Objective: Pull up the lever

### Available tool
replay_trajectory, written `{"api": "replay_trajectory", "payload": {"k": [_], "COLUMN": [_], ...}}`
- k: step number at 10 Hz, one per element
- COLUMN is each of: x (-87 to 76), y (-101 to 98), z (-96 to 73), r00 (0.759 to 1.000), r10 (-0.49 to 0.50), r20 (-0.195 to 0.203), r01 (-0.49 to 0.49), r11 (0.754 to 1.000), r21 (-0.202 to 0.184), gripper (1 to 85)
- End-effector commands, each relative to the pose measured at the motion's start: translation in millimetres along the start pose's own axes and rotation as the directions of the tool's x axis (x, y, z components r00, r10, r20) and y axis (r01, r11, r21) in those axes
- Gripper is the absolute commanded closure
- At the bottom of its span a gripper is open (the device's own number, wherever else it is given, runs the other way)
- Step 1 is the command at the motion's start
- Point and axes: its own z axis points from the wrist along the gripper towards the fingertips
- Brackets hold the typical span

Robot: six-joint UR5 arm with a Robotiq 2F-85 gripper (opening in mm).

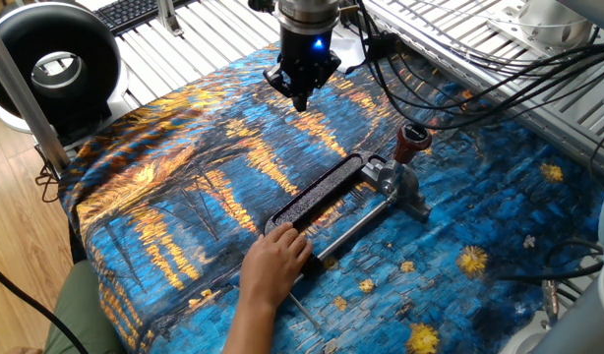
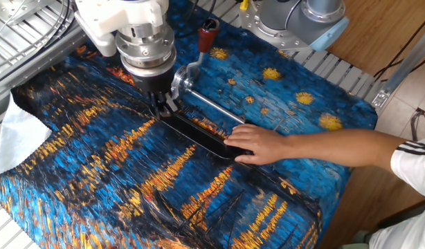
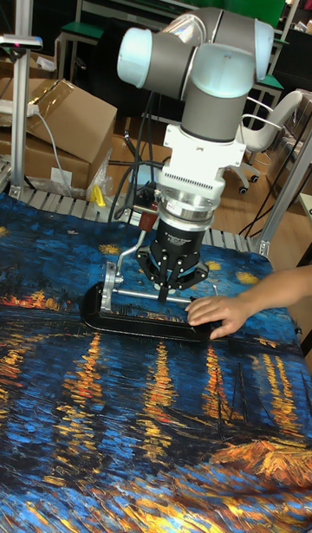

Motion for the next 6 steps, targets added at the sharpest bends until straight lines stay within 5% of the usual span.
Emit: {"api": "replay_trajectory", "payload": {"k": [1, 6], "x": [-4.5, -4.2], "y": [-0.2, -5.8], "z": [5.3, 5.7], "r00": [1.000, 0.999], "r10": [-0.009, -0.032], "r20": [0.004, 0.006], "r01": [0.009, 0.032], "r11": [1.000, 0.999], "r21": [-0.024, -0.019], "gripper": [84.7, 84.7]}}
